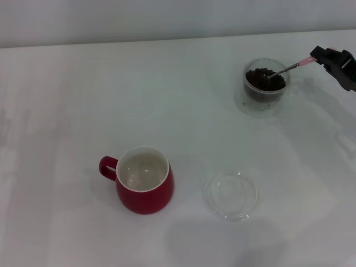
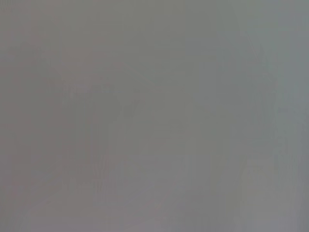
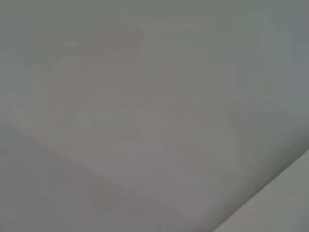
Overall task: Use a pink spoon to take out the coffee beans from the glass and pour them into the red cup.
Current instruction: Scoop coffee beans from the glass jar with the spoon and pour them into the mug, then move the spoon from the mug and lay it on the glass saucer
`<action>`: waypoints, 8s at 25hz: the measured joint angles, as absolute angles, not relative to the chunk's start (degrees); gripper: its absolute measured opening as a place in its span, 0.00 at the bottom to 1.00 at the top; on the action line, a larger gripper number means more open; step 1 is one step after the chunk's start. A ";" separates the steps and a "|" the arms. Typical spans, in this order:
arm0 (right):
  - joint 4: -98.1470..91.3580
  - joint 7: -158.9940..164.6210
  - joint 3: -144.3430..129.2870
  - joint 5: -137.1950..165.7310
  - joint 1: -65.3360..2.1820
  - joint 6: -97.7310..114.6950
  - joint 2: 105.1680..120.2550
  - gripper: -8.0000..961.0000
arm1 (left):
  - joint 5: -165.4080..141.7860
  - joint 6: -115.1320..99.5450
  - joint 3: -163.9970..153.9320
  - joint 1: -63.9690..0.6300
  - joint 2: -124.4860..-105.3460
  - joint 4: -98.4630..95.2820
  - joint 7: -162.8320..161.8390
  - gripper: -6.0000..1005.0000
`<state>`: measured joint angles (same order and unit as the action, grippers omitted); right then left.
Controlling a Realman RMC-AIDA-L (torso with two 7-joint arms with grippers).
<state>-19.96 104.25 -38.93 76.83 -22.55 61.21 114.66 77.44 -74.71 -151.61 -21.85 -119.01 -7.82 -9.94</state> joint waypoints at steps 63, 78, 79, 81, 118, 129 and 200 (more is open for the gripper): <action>-24.28 131.40 -51.03 77.09 -23.21 69.98 109.42 0.16 | 77.42 -74.94 -151.65 -20.59 -119.11 -7.36 -10.54 0.75; -28.39 136.75 -63.29 78.11 -27.94 73.16 111.90 0.16 | 77.41 -74.79 -151.80 -20.05 -119.30 -7.56 -12.83 0.76; -28.83 136.75 -63.60 78.33 -27.93 73.20 112.35 0.16 | 77.41 -74.78 -151.76 -20.03 -119.29 -7.61 -12.84 0.76; -29.62 136.74 -64.48 78.46 -27.77 73.26 113.20 0.16 | 77.42 -74.79 -151.73 -20.01 -119.29 -7.64 -12.83 0.76; -35.32 101.07 -85.41 65.42 -25.25 69.11 115.62 0.16 | 77.44 -74.72 -151.70 -21.74 -118.94 -7.15 -12.83 0.76; -36.18 101.66 -73.17 65.04 -20.24 83.05 115.04 0.16 | 77.43 -74.70 -151.59 -22.30 -118.91 -6.68 -12.83 0.75; -25.30 97.58 -57.04 89.45 -15.02 82.38 113.33 0.22 | 77.52 -73.13 -151.61 -23.64 -118.56 -5.71 -13.27 0.76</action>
<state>-25.30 97.58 -57.04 89.45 -15.02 82.38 113.33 77.52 -73.13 -151.61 -23.64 -118.56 -5.71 -13.27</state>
